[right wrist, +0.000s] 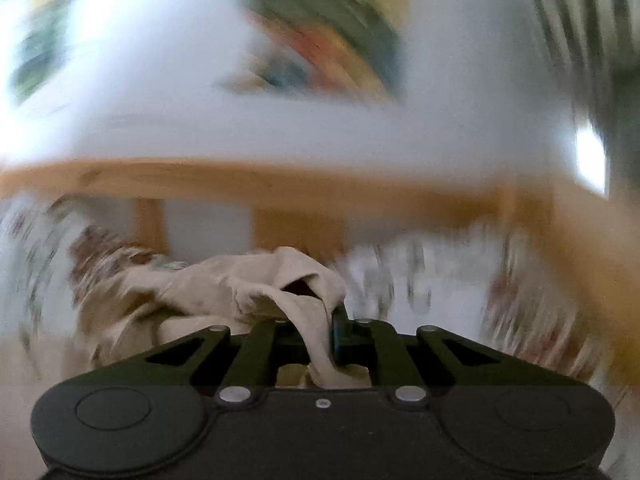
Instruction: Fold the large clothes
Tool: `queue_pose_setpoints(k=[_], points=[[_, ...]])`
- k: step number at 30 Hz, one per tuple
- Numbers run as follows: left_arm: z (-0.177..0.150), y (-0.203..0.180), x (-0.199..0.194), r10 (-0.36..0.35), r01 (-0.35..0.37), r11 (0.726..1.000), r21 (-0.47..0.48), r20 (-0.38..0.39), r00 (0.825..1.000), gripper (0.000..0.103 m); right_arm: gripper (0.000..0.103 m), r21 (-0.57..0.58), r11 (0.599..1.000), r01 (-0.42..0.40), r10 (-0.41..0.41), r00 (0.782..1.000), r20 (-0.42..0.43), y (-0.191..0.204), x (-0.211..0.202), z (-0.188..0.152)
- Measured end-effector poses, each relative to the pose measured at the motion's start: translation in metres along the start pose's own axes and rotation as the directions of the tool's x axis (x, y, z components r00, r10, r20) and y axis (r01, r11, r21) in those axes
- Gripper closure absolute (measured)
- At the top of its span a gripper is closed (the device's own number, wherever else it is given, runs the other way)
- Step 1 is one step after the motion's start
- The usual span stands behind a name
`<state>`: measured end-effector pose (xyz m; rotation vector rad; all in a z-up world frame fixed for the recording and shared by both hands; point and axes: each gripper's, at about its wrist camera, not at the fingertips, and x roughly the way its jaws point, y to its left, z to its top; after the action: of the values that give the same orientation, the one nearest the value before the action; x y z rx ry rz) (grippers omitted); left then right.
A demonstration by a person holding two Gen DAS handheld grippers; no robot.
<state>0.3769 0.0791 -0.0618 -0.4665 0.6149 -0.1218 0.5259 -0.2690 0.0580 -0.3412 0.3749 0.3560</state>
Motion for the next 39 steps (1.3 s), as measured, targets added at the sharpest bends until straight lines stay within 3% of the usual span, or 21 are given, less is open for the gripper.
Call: queue_pose_setpoints(k=[3,7,10,13,18,22,24,28,30,33,36,39], points=[[0.006,0.003,-0.018,-0.005,0.005,1.000,-0.017,0.044,0.999,0.001,0.095,-0.217,0.975,0.057,-0.020,0.985,0.170,0.037,-0.065,-0.025],[0.008,0.009,-0.045,0.012,-0.011,1.000,-0.013,0.080,0.997,0.001,0.093,-0.429,0.893,0.137,-0.013,0.960,0.279,0.077,-0.133,-0.075],[0.001,0.018,-0.062,0.030,-0.027,0.999,-0.034,0.080,0.996,0.001,0.089,-0.532,0.835,0.143,-0.011,0.970,0.243,0.092,-0.163,-0.106],[-0.010,0.027,-0.076,0.051,-0.049,0.997,-0.060,0.036,0.998,0.001,0.078,-0.551,0.830,0.089,-0.025,0.992,0.124,0.096,-0.177,-0.128],[-0.023,0.036,-0.097,0.044,-0.043,0.997,-0.058,0.006,0.999,0.001,0.048,-0.426,0.903,0.055,-0.077,0.996,-0.036,0.089,-0.202,-0.132],[-0.018,0.033,-0.097,0.015,-0.015,0.999,-0.052,-0.001,1.000,0.001,0.048,-0.223,0.974,0.039,-0.074,0.986,-0.149,0.080,-0.227,-0.132],[-0.016,0.026,-0.090,0.014,-0.015,0.999,-0.035,-0.021,1.000,0.001,0.046,-0.115,0.993,0.008,-0.033,0.976,-0.217,0.076,-0.236,-0.130],[-0.015,0.012,-0.066,0.020,-0.020,1.000,-0.001,-0.077,0.997,0.001,0.029,0.008,0.999,0.046,-0.041,0.956,-0.292,0.086,-0.260,-0.144],[-0.011,0.009,-0.055,0.006,-0.008,1.000,-0.017,-0.102,0.995,0.001,0.014,0.073,0.996,0.047,-0.020,0.943,-0.332,0.086,-0.268,-0.151],[-0.011,0.006,-0.044,-0.012,0.007,0.999,-0.038,-0.131,0.991,0.001,0.009,0.111,0.993,0.048,-0.001,0.920,-0.393,0.082,-0.272,-0.159],[-0.013,0.001,-0.038,-0.016,0.015,1.000,-0.012,-0.138,0.990,0.001,0.010,0.136,0.989,0.062,-0.008,0.931,-0.366,0.071,-0.281,-0.152],[-0.010,-0.004,-0.029,-0.028,0.032,0.999,0.025,-0.133,0.991,0.001,0.011,0.265,0.963,0.048,0.033,0.955,-0.294,0.048,-0.280,-0.141]])
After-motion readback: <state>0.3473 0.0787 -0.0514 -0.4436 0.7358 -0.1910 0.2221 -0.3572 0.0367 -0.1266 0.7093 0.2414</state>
